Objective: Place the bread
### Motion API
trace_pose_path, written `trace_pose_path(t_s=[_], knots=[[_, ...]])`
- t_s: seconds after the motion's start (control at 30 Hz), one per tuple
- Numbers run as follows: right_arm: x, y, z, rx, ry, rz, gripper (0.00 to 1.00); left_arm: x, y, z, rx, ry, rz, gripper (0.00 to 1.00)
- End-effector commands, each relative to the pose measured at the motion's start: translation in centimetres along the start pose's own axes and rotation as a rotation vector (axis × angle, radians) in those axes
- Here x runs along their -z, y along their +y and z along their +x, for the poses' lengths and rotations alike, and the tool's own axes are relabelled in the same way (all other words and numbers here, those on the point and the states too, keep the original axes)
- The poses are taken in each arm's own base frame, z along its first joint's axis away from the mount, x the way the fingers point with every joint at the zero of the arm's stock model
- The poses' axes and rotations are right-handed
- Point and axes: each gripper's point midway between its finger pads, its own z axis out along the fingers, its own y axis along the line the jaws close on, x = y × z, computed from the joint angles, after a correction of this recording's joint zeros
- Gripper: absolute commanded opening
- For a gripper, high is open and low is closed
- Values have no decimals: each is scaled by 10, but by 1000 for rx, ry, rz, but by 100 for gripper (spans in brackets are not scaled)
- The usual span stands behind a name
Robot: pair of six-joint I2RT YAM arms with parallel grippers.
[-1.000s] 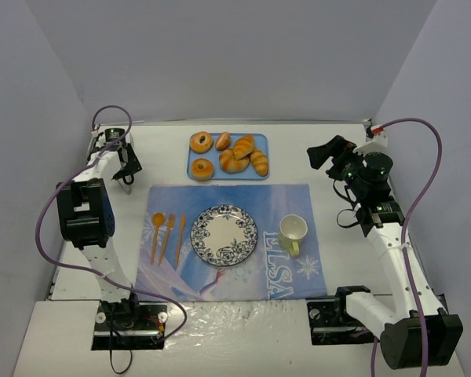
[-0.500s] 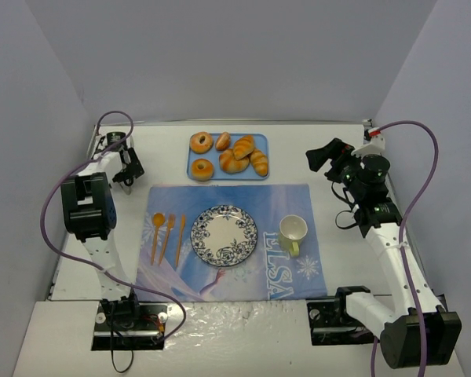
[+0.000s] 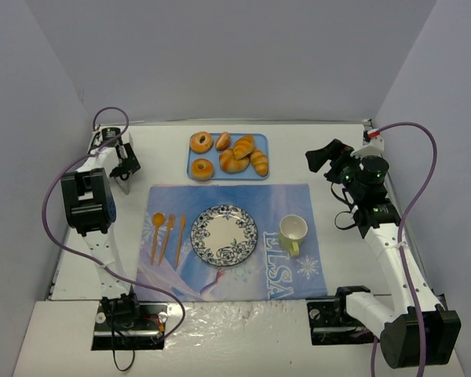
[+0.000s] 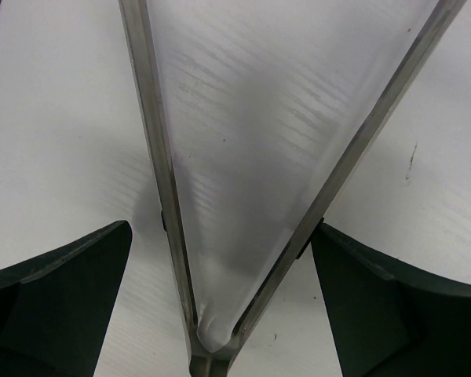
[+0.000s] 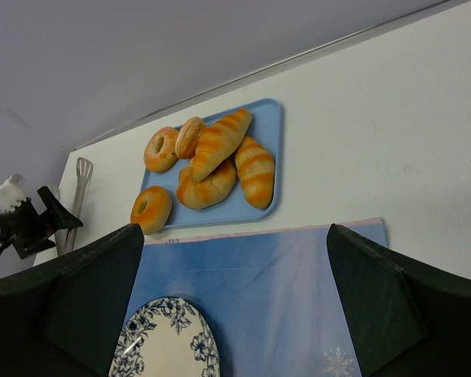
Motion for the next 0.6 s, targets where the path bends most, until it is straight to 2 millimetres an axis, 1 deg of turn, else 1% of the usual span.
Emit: trace_pose_path(t_s=[0.0, 0.1, 0.17, 0.3, 0.43, 0.57], knots=[[5, 18, -29, 29, -102, -59, 100, 5, -5, -21, -2, -40, 33, 94], [6, 19, -29, 28, -102, -61, 100, 2, -6, -20, 0, -27, 45, 92], [7, 20, -31, 30, -107, -62, 100, -4, -6, -16, 4, -9, 53, 91], [8, 19, -31, 36, -107, -58, 100, -8, -6, -15, 6, 6, 65, 87], [8, 19, -30, 34, -103, -57, 100, -13, -10, -9, 12, 27, 96, 84], [8, 20, -29, 28, -101, -63, 100, -12, -22, -4, 51, 41, 163, 81]])
